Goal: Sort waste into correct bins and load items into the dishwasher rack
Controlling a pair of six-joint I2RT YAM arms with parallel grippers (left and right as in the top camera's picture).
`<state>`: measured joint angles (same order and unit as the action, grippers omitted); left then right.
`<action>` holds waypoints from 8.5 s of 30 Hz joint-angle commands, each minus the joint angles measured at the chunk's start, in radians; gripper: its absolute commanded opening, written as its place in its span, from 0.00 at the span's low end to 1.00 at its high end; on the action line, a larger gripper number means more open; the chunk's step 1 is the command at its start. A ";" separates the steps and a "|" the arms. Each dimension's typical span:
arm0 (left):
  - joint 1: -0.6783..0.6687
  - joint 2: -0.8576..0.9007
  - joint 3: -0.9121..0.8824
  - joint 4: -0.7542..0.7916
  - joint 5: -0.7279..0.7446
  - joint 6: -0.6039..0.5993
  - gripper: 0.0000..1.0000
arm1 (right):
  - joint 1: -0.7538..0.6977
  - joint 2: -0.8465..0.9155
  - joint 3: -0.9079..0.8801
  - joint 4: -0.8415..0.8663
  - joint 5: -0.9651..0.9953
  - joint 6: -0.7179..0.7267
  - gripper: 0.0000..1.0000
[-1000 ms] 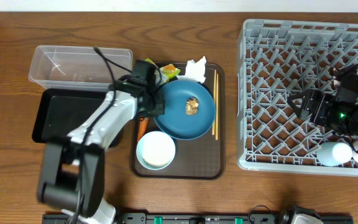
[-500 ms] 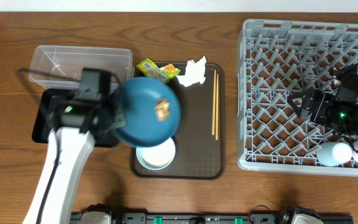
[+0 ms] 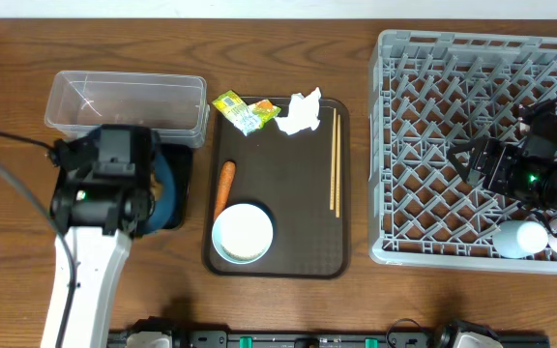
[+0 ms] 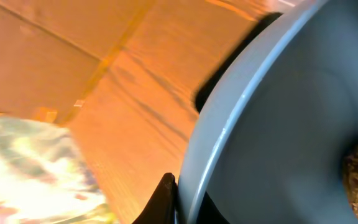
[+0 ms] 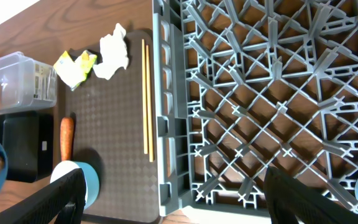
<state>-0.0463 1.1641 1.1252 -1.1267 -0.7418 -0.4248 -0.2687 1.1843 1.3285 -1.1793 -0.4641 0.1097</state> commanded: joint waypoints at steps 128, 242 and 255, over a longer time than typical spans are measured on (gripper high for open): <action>-0.494 -0.101 0.160 0.371 0.859 0.177 0.98 | 0.067 0.614 0.010 1.027 1.431 -0.707 0.02; -0.713 0.433 -0.302 0.423 0.869 0.109 0.06 | 0.302 0.119 0.010 0.188 0.202 0.182 0.99; -0.713 0.503 -0.303 0.433 0.869 0.109 0.12 | 0.302 0.119 0.010 0.188 0.202 0.182 0.99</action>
<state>-0.7612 1.6283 0.8444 -0.6952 0.1154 -0.3176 0.0296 1.3041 1.3331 -0.9905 -0.2550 0.2813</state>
